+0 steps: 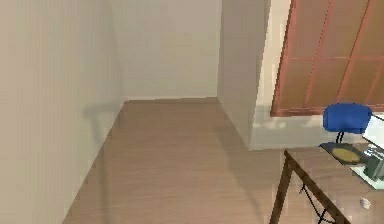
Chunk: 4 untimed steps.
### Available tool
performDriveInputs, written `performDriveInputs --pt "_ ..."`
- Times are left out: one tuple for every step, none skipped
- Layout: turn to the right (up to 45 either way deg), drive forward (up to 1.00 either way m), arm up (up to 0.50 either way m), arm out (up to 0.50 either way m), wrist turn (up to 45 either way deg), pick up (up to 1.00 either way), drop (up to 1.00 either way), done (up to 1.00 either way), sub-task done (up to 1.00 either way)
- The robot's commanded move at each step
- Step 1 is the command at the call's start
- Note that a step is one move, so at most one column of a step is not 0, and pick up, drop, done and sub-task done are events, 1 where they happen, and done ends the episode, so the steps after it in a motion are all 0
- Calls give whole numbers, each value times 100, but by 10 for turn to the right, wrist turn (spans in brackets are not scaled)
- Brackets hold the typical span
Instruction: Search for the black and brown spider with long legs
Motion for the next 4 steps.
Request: performDriveInputs --pt "0 100 0 0 0 0 0 0 0" --pt "-210 0 0 0 0 0 0 0 0" --pt "0 10 0 0 0 0 0 0 0" --pt "450 0 0 0 0 0 0 0 0"
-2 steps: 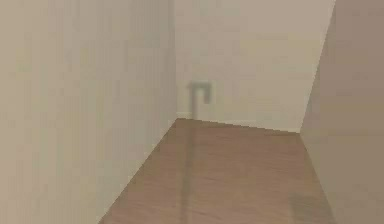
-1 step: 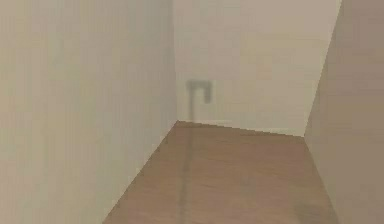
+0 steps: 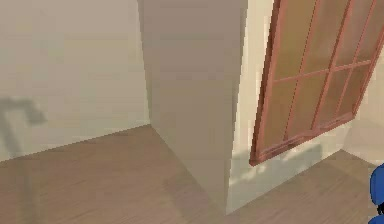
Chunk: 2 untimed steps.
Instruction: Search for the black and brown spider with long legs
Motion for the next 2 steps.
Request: performDriveInputs --pt "90 0 0 0 0 0 0 0 0" --pt "0 50 0 0 0 0 0 0 0"
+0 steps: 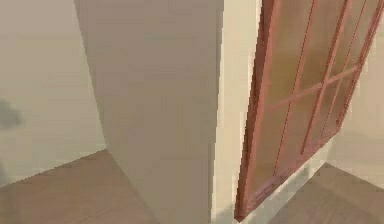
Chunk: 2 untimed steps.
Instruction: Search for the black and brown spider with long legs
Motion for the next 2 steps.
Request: performDriveInputs --pt "450 0 0 0 0 0 0 0 0" --pt "390 0 0 0 0 0 0 0 0"
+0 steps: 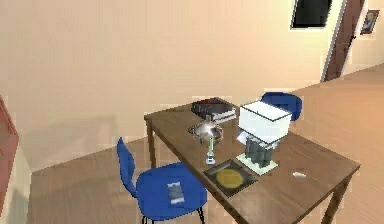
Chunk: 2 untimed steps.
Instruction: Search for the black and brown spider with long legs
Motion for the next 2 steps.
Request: performDriveInputs --pt "0 100 0 0 0 0 0 0 0" --pt "0 0 0 0 0 0 0 100 0"
